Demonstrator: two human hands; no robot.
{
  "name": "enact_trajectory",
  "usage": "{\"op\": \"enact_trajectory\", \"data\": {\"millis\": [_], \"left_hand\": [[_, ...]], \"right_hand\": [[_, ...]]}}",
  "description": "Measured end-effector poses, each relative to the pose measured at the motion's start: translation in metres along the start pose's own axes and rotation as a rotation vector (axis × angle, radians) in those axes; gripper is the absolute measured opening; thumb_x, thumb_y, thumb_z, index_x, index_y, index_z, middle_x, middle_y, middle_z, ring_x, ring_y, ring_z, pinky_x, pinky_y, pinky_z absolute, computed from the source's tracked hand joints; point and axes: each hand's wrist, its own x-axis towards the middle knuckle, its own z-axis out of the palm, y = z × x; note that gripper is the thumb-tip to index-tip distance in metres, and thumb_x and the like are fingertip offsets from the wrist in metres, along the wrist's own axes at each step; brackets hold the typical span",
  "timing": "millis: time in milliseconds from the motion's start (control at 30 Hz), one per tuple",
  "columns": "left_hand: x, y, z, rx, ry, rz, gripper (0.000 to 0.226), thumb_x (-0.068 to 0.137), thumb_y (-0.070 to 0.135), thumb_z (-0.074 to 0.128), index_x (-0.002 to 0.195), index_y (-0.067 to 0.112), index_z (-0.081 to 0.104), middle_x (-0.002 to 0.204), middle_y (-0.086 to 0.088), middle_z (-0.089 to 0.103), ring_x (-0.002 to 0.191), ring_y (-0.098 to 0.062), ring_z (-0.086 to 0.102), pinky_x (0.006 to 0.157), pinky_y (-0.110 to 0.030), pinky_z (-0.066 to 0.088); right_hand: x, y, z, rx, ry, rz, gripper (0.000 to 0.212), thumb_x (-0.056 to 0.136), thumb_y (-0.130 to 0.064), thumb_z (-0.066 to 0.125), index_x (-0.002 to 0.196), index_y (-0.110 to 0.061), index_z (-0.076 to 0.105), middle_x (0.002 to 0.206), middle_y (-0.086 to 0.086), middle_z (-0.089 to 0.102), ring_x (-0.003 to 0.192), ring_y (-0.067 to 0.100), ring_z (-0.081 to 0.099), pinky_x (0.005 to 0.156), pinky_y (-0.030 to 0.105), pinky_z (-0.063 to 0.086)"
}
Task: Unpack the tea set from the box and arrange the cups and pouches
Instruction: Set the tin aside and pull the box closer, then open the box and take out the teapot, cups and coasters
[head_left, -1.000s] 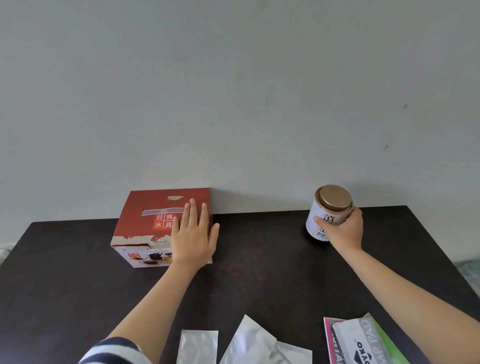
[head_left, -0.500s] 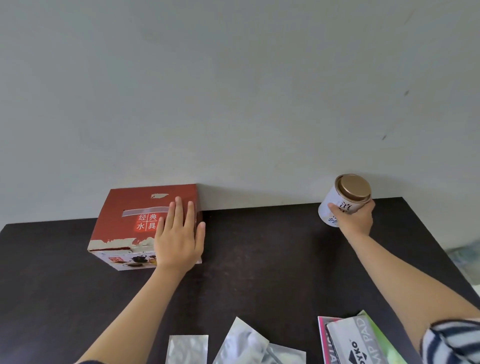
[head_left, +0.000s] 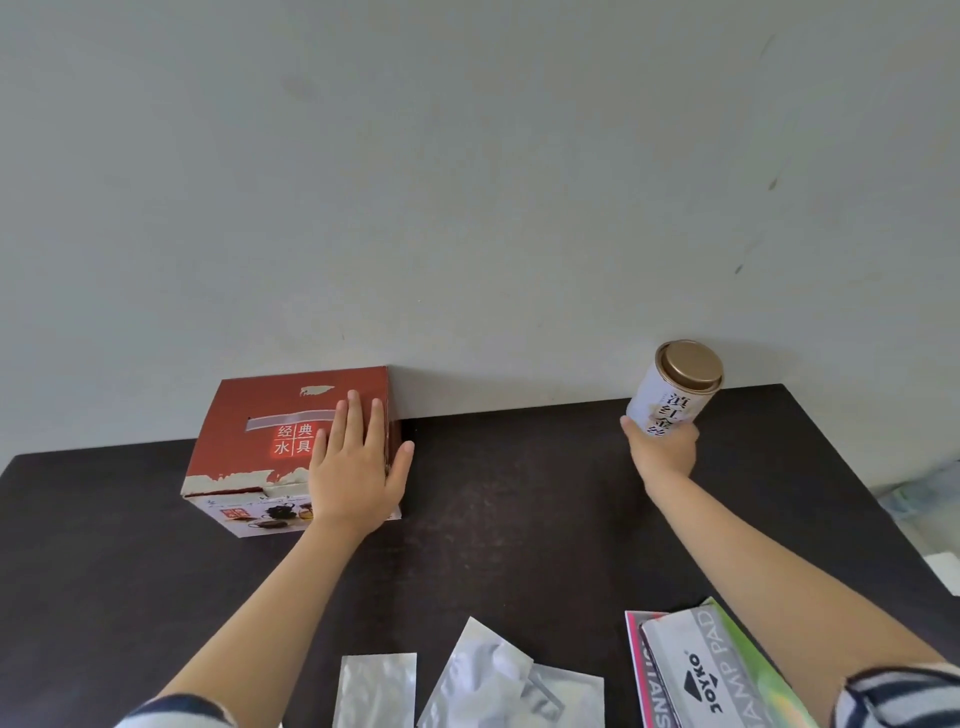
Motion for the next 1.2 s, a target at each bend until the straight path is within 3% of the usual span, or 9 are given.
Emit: {"op": "enact_trajectory", "data": {"millis": [100,200,300,400,533,700,900,1033,1200], "left_hand": [[0.002,-0.003,-0.009,-0.089,-0.067,0.019,0.078,0.091,0.066,0.015,0.152,0.019,0.006,0.160,-0.005,-0.005,0.147,-0.023,-0.007,0.116,-0.040,-0.001],[-0.003,-0.010,-0.023,-0.307,-0.048,0.021,0.070,0.095,0.053,0.036,0.151,0.016,0.017,0.160,-0.004,0.006,0.147,-0.021,0.000,0.118,-0.042,0.001],[-0.015,-0.028,-0.032,-0.326,0.053,-0.002,0.065,0.093,0.047,0.047,0.147,0.015,0.029,0.158,-0.006,0.018,0.147,-0.024,0.009,0.117,-0.047,0.002],[-0.028,-0.052,-0.036,-0.322,0.084,-0.109,0.063,0.091,0.047,0.050,0.144,0.016,0.033,0.157,-0.009,0.020,0.146,-0.027,0.013,0.115,-0.054,0.005],[-0.043,-0.085,-0.039,-0.283,0.073,-0.230,0.075,0.089,0.055,0.048,0.147,0.013,0.026,0.158,-0.013,0.013,0.146,-0.030,0.007,0.115,-0.054,0.007],[-0.045,-0.108,-0.040,-0.319,0.046,-0.275,0.081,0.091,0.052,0.047,0.150,0.009,0.013,0.159,-0.015,0.005,0.146,-0.032,0.001,0.116,-0.053,0.005],[-0.036,-0.114,-0.031,-0.261,-0.027,-0.281,0.081,0.093,0.058,0.032,0.151,0.010,0.001,0.159,-0.015,-0.008,0.146,-0.032,-0.008,0.116,-0.052,0.004],[-0.039,-0.113,-0.023,-0.274,0.014,-0.290,0.080,0.094,0.057,0.033,0.151,0.010,0.004,0.158,-0.017,-0.006,0.144,-0.037,0.001,0.117,-0.049,0.011],[-0.046,-0.113,-0.021,-0.314,0.029,-0.310,0.080,0.093,0.056,0.037,0.151,0.010,0.007,0.159,-0.016,-0.005,0.142,-0.040,0.005,0.115,-0.048,0.019]], "right_hand": [[-0.035,-0.009,0.014,0.015,-0.071,0.030,0.093,0.082,-0.031,0.075,0.151,-0.009,0.016,0.153,0.012,0.032,0.139,0.032,0.035,0.108,0.039,0.035],[-0.076,-0.021,0.030,0.015,-0.182,-0.021,0.087,0.084,-0.035,0.072,0.150,-0.008,0.021,0.152,0.013,0.033,0.137,0.030,0.037,0.106,0.038,0.036],[-0.121,-0.032,0.049,-0.016,-0.341,-0.130,0.078,0.086,-0.038,0.068,0.147,-0.011,0.028,0.150,0.010,0.036,0.135,0.026,0.041,0.104,0.037,0.038],[-0.169,-0.041,0.066,-0.107,-0.490,-0.333,0.069,0.088,-0.039,0.064,0.144,-0.012,0.035,0.147,0.007,0.039,0.133,0.021,0.042,0.105,0.034,0.039],[-0.219,-0.048,0.086,-0.259,-0.669,-0.727,0.054,0.092,-0.033,0.061,0.139,-0.015,0.043,0.149,0.002,0.038,0.139,0.015,0.032,0.107,0.022,0.025],[-0.248,-0.047,0.115,-0.402,-0.840,-0.999,0.052,0.094,-0.029,0.058,0.143,-0.018,0.041,0.157,-0.003,0.026,0.145,0.012,0.020,0.114,0.028,0.024],[-0.245,-0.031,0.135,-0.716,-0.714,-1.084,0.067,0.092,-0.029,0.060,0.149,-0.021,0.026,0.162,0.007,0.004,0.148,0.032,-0.001,0.117,0.051,0.006],[-0.247,-0.012,0.137,-0.649,-0.784,-0.983,0.080,0.091,-0.027,0.063,0.153,-0.027,0.013,0.161,-0.001,-0.016,0.148,0.032,0.002,0.116,0.047,0.028],[-0.257,-0.006,0.141,-0.591,-0.748,-0.951,0.079,0.090,-0.028,0.064,0.152,-0.025,0.015,0.161,0.000,-0.014,0.148,0.032,0.005,0.115,0.045,0.030]]}}
